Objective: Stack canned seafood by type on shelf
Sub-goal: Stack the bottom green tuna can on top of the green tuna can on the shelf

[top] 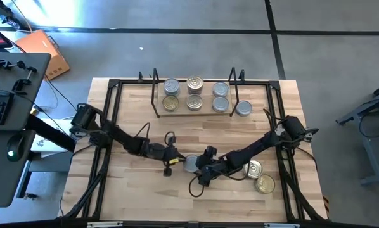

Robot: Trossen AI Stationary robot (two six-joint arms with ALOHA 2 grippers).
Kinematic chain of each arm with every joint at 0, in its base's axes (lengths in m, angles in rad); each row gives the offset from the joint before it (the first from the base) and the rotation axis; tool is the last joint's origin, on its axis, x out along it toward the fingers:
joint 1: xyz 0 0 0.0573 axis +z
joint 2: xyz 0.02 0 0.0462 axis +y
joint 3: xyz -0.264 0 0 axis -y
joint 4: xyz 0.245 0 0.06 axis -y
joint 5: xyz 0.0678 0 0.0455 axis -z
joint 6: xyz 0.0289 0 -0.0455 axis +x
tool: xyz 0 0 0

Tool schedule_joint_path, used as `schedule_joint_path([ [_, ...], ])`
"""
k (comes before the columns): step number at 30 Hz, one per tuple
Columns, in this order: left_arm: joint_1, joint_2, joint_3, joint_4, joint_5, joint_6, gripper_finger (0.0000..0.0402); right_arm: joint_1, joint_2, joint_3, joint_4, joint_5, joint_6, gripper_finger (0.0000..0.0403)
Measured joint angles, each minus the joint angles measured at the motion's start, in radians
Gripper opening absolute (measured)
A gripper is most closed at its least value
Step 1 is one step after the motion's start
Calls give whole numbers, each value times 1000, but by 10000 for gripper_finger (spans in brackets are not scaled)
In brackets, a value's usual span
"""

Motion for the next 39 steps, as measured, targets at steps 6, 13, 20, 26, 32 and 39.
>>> schedule_joint_path([
  [6, 14, 0, 0, -8, 41, 0, 4, 0, 0, 0, 12, 0, 3, 362],
  [13, 14, 0, 0, -35, 50, 0, 1, 0, -1, 1, 49, -10, 10, 362],
  [20, 14, 0, 0, -59, 38, 0, 1, 0, -7, 2, 55, -28, 105, 362],
  [26, 13, 0, 0, -63, 39, 16, 1, 1, -51, 2, 49, -40, 133, 362],
  [32, 14, 1, -1, -70, 35, 17, 0, 0, -74, 2, 63, -52, 137, 362],
  [39, 14, 0, 0, -59, 36, 27, 0, -3, -74, 16, 58, -70, 139, 362],
])
